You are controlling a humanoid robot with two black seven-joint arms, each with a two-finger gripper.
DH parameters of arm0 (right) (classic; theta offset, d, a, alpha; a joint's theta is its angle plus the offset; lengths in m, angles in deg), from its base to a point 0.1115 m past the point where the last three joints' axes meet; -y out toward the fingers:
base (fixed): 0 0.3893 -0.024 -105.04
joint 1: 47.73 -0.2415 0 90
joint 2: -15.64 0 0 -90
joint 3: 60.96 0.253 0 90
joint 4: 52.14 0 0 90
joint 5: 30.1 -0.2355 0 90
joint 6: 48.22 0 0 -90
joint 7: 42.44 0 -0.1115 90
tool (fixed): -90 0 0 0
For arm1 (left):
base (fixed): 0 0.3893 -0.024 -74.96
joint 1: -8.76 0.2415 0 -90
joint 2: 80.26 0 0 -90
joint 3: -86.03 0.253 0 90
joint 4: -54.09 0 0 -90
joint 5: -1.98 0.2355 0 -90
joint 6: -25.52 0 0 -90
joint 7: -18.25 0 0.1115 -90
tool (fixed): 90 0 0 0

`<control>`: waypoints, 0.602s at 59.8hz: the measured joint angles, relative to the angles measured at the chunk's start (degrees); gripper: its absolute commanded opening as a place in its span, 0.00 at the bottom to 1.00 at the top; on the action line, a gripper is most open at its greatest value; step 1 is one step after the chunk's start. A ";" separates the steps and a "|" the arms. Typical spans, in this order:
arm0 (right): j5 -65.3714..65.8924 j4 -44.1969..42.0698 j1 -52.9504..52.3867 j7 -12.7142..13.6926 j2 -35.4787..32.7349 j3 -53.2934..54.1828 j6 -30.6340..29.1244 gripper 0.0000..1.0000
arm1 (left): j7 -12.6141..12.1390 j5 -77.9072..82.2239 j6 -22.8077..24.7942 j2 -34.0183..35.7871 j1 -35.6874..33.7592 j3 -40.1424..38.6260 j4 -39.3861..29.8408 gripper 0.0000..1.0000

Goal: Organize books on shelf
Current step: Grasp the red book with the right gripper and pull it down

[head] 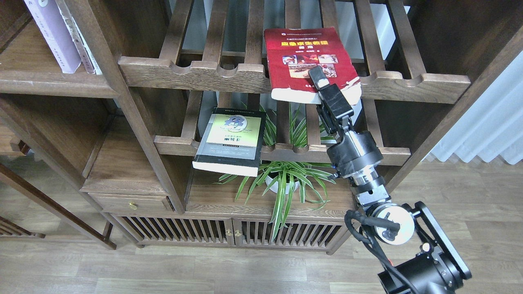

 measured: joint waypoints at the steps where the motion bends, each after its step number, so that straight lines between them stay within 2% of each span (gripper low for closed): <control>1: 0.00 0.00 0.36 0.00 0.00 -0.01 -0.65 0.03 | -0.01 0.00 0.00 0.00 0.00 0.06 0.07 1.00; 10: 0.00 0.04 5.06 -0.06 0.00 -0.03 -7.42 0.03 | -0.09 0.00 0.00 -0.08 0.07 1.29 0.57 1.00; 36: -8.00 -0.09 20.74 -0.45 -1.22 0.81 -8.33 0.03 | 0.32 -0.02 0.00 -1.08 0.67 5.69 2.60 1.00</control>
